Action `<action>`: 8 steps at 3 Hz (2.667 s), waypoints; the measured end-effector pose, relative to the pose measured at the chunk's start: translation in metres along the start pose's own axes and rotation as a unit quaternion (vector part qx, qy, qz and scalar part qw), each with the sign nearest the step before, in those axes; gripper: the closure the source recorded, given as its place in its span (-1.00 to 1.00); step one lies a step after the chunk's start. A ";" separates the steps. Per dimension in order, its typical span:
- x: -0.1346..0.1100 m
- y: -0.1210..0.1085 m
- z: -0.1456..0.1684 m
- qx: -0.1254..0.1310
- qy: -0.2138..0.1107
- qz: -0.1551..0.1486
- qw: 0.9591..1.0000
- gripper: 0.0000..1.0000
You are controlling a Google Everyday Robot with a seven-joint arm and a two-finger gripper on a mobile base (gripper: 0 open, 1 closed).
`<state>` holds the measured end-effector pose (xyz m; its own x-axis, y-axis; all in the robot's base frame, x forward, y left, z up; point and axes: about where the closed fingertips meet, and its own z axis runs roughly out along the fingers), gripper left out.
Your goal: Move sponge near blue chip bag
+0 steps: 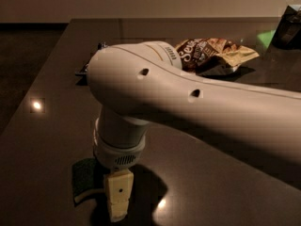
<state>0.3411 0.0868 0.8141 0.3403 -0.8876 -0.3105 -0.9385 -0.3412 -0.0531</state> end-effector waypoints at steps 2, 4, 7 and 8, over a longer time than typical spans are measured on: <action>0.001 -0.022 -0.022 -0.014 -0.026 0.009 1.000 0.20; 0.017 -0.052 -0.069 0.007 -0.058 0.038 0.998 1.00; 0.028 -0.102 -0.079 0.046 -0.031 0.057 0.997 1.00; 0.035 -0.130 -0.085 0.065 -0.032 0.064 0.995 1.00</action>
Offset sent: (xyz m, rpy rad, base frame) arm 0.0460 -0.0091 0.0448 0.0851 0.0785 -0.0260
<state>0.4805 0.0739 0.8905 0.2167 -0.8985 -0.3818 -0.9751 -0.1800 -0.1297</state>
